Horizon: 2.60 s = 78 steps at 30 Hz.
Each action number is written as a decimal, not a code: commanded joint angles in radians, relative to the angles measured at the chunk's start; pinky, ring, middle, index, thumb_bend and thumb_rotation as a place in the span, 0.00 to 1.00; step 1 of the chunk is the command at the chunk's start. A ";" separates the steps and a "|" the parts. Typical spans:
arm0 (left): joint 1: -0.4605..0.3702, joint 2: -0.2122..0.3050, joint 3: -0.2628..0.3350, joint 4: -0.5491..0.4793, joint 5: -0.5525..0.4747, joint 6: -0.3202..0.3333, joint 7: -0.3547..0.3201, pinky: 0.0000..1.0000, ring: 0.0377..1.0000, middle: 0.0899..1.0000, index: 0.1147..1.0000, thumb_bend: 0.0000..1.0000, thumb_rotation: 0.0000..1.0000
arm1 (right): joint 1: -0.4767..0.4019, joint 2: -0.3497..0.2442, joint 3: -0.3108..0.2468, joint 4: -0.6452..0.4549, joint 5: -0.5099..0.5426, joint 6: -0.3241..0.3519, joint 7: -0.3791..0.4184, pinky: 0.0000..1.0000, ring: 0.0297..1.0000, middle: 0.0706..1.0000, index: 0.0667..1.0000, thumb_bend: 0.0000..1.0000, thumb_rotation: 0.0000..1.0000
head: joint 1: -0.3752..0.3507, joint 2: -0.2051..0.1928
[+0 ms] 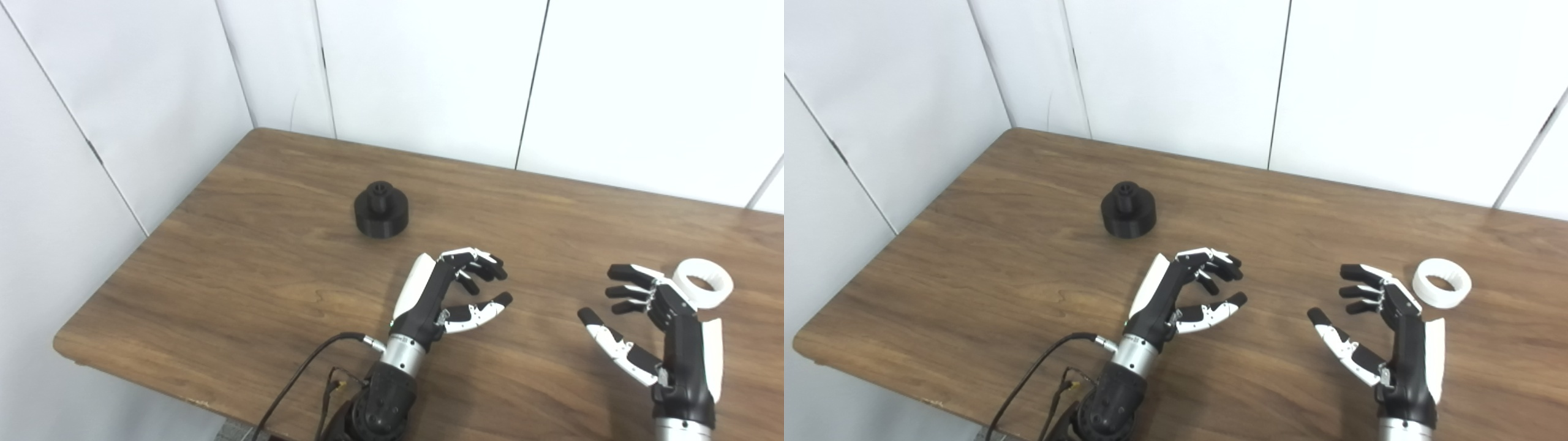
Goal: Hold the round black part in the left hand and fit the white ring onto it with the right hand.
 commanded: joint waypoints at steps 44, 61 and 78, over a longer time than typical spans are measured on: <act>-0.179 0.335 0.178 -0.171 0.292 0.238 -0.017 0.88 0.96 0.94 0.87 0.79 0.38 | 0.018 -0.044 -0.026 0.105 0.003 -0.030 0.011 0.45 0.56 0.63 0.62 0.63 0.08 | 0.016 -0.007; -0.289 0.496 0.181 0.010 0.316 0.291 -0.068 1.00 1.00 1.00 0.96 1.00 0.58 | 0.013 -0.035 -0.021 0.108 0.004 -0.020 0.014 0.47 0.58 0.64 0.62 0.62 0.11 | 0.008 -0.011; -0.364 0.589 0.083 0.102 0.330 0.368 -0.247 1.00 1.00 1.00 0.93 1.00 0.69 | 0.024 -0.027 -0.020 0.087 -0.011 -0.005 0.010 0.48 0.58 0.65 0.63 0.62 0.10 | -0.002 -0.001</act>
